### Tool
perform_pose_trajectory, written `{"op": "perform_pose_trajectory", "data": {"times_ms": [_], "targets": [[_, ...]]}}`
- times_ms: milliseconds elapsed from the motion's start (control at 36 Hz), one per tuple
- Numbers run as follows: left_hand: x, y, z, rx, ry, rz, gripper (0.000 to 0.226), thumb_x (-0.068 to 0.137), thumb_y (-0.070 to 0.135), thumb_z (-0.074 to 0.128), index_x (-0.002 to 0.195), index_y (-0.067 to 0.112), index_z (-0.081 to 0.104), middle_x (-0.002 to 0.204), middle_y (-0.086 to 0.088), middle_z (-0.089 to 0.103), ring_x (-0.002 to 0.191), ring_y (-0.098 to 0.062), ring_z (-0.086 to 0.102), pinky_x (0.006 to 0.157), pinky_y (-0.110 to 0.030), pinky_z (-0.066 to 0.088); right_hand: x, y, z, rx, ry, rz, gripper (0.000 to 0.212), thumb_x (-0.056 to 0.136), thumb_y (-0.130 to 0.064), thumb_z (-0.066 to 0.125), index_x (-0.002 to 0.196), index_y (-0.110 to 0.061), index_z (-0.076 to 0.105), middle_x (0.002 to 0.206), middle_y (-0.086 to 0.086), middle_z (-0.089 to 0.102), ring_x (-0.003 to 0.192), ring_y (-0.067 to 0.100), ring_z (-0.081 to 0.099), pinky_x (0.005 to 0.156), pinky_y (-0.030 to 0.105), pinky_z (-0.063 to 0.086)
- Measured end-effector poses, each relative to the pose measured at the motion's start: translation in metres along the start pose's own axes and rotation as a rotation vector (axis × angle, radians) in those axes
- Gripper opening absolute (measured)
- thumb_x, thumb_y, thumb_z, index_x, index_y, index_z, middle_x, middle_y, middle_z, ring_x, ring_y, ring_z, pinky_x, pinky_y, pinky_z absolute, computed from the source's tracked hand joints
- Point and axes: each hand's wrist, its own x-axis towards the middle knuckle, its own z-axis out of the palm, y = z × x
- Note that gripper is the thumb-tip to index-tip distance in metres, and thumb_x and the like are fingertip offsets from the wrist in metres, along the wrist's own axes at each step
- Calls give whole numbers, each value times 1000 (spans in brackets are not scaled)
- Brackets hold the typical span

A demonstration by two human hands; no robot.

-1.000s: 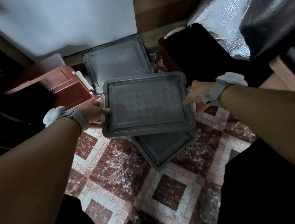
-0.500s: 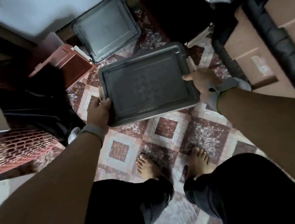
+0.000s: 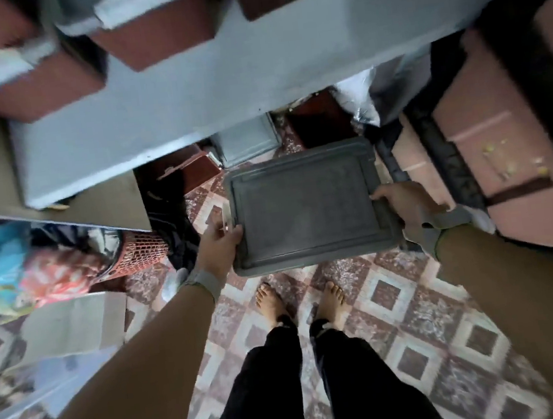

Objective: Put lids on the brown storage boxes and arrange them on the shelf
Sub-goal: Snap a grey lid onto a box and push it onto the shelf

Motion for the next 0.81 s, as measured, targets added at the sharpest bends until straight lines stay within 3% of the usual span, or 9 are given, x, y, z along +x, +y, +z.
{"op": "perform_pose_trajectory", "data": {"times_ms": [111,194,306,444,528,611,694,806], "targets": [[-58,35,-17,-47,-54,66,4,96,4,62,94,7,64,84,1,74,74,-10,69,65,-22,54,-53,-28,-33,46,-139,6,50,61,-21,70,108,-5,68,95,20,75,81,38,73,76,57,60],[-86,61,-27,-130,-73,127,8,94,-1,62,91,6,60,73,4,71,65,-5,67,55,-18,51,-82,-55,-50,36,-157,-58,37,67,-12,68,101,1,67,92,24,74,80,39,71,79,59,56],[-110,95,-48,-217,-129,206,12,93,2,63,104,9,61,89,0,75,80,-13,71,60,-26,56,-117,-88,-56,43,-197,-150,35,85,7,54,118,17,59,113,38,63,101,49,62,96,65,46],[-110,142,-74,-201,-129,321,12,90,9,68,100,12,62,100,-11,72,92,-29,69,79,-38,52,-136,-137,-52,27,-324,-273,43,86,12,46,127,7,59,124,32,63,115,49,59,105,62,42],[-93,167,-81,-178,-58,345,17,90,11,70,83,25,63,82,-2,68,78,-20,62,70,-34,48,-132,-172,-37,-42,-280,-341,36,88,2,54,123,5,61,122,29,65,114,46,62,104,63,43],[-66,189,-85,-165,-6,347,15,91,14,69,84,25,61,74,5,68,68,-10,64,59,-25,51,-116,-199,-15,-50,-197,-352,28,84,-10,65,110,1,69,110,22,72,103,42,67,96,61,50],[-41,208,-93,-122,39,359,13,91,17,69,89,19,57,77,2,65,69,-13,62,63,-26,48,-100,-217,7,-66,-131,-374,17,80,-15,70,94,-6,76,99,16,76,94,38,71,92,58,54],[-14,219,-105,-12,53,321,17,88,24,69,89,20,52,85,-8,62,79,-28,59,77,-43,51,-94,-233,32,-90,-104,-334,18,85,-11,71,100,-1,74,110,19,72,100,39,68,97,56,52]]}}
